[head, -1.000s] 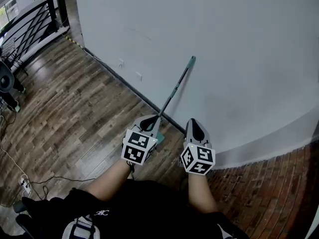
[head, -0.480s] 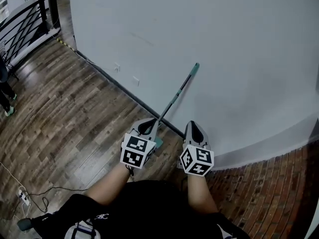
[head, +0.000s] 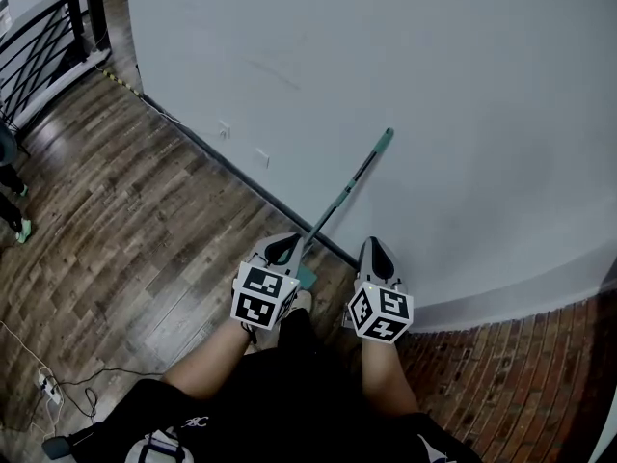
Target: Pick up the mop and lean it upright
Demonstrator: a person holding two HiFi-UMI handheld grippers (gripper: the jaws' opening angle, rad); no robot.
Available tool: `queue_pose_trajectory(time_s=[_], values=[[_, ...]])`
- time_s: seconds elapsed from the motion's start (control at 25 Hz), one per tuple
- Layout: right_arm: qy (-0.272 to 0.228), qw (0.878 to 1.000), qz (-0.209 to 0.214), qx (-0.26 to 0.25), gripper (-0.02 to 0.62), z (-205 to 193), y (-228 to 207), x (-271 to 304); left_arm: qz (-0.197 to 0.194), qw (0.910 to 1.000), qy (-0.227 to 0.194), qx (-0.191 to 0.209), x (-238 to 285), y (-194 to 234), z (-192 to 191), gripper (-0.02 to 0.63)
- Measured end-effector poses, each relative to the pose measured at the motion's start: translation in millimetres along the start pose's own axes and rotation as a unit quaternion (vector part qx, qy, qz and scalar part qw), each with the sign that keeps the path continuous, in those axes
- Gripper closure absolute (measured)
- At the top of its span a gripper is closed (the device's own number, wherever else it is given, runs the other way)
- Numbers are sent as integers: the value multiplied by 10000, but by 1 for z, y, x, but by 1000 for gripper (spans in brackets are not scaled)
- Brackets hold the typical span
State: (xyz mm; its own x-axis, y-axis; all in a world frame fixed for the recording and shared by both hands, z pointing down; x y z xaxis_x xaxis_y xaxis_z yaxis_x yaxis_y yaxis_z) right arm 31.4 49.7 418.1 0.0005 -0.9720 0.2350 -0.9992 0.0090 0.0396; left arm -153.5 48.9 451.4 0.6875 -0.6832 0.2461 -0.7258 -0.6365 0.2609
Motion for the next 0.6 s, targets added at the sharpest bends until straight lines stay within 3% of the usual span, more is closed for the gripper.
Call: queue_pose_trajectory(time_s=[0.24,0.6], values=[[46,9998,11,189,583,-2,-15,55,34,9999,138,69,42,23,11,614],[-63,9995,135,279,582,35,-59,154,35,9997,181,168,145,51,66,614]])
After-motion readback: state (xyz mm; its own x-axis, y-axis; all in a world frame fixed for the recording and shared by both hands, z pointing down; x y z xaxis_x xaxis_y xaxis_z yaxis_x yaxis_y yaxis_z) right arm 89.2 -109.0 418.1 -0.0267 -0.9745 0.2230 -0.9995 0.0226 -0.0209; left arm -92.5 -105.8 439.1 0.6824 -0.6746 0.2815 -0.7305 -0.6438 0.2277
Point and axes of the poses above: the fingertips, and each gripper's own axes: x forward along the fingers, y to its left, z out of its top, the point moved 6 cm from there along -x, backward along the fingers, and after that the axes turned 11 degrees about -z, right-handed, at the moved point
